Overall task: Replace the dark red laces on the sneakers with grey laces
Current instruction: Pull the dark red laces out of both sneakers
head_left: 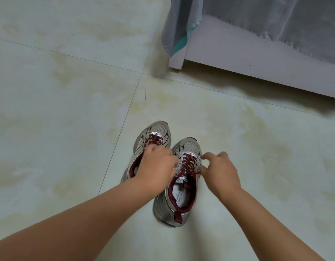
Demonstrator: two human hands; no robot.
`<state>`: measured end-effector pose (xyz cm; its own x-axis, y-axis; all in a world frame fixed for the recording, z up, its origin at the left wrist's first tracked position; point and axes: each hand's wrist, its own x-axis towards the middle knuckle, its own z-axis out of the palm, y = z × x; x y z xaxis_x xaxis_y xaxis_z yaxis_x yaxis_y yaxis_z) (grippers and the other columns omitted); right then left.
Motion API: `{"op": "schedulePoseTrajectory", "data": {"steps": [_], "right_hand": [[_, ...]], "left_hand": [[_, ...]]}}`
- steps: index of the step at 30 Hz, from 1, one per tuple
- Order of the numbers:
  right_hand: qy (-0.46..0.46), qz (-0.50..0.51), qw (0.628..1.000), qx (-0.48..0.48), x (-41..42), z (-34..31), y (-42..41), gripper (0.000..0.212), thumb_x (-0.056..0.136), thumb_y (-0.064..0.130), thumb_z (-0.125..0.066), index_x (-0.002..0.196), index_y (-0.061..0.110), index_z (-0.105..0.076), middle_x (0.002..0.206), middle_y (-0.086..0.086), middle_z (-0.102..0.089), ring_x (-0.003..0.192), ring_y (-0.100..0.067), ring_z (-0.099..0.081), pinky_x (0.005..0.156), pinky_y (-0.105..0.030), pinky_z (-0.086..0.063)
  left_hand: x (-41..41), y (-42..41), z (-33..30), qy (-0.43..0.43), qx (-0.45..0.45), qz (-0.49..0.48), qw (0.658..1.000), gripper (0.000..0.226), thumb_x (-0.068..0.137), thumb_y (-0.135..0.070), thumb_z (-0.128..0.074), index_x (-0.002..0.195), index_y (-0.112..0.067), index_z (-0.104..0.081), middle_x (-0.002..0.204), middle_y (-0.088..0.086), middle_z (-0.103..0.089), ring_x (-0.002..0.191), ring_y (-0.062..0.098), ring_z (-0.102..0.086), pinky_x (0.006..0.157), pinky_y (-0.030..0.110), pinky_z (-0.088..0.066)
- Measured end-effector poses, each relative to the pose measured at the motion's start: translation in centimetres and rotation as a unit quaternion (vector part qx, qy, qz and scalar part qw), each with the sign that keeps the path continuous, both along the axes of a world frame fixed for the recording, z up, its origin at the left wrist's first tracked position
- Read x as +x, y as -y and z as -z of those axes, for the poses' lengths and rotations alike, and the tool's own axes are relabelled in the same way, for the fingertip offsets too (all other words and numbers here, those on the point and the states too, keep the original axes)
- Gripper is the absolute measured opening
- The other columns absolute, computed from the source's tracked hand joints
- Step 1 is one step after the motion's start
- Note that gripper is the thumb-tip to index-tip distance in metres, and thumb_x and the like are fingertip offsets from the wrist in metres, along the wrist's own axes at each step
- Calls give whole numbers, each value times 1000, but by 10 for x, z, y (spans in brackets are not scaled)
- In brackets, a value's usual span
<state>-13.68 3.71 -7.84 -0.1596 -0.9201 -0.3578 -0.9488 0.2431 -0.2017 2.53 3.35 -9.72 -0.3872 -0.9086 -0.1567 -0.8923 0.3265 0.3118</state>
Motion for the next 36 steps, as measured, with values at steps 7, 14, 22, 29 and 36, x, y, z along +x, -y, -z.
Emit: {"op": "schedulePoseTrajectory", "data": {"steps": [7,14,22,29,36], "right_hand": [[-11,-236,972,-14,22,10,0,24,84,6,-49,99,15,-66,99,-7,-60,99,-26,-53,74,-34,-43],[185,51,981,0,10,23,2,21,87,-1,-46,73,14,-49,72,-2,-51,75,-21,-48,64,-27,-35],[127,-100,987,11,19,13,-6,18,86,30,-60,97,16,-61,96,-3,-62,90,-21,-55,71,-28,-39],[263,198,942,-70,15,22,1,19,89,12,-49,70,11,-51,76,-7,-63,78,-30,-59,74,-40,-49],[168,-88,982,14,25,19,-7,23,83,19,-62,67,16,-46,62,8,-45,69,-19,-45,54,-21,-30]], "left_hand": [[-11,-5,8,12,51,19,998,26,89,-31,-54,111,-16,-52,109,4,-61,100,26,-55,90,29,-32],[-16,-11,17,-17,55,-47,997,25,89,-28,-54,108,-13,-52,105,5,-61,103,25,-51,80,30,-40],[-18,-16,19,-31,63,-48,996,26,88,-29,-54,109,-14,-52,106,4,-59,108,21,-49,81,30,-41],[-16,-17,21,-39,85,-52,994,19,89,-24,-54,103,-11,-54,87,4,-59,118,21,-50,114,26,-21],[-14,-24,16,-58,89,-42,993,19,90,-23,-52,107,-14,-48,109,3,-54,114,19,-47,83,25,-36]]}}
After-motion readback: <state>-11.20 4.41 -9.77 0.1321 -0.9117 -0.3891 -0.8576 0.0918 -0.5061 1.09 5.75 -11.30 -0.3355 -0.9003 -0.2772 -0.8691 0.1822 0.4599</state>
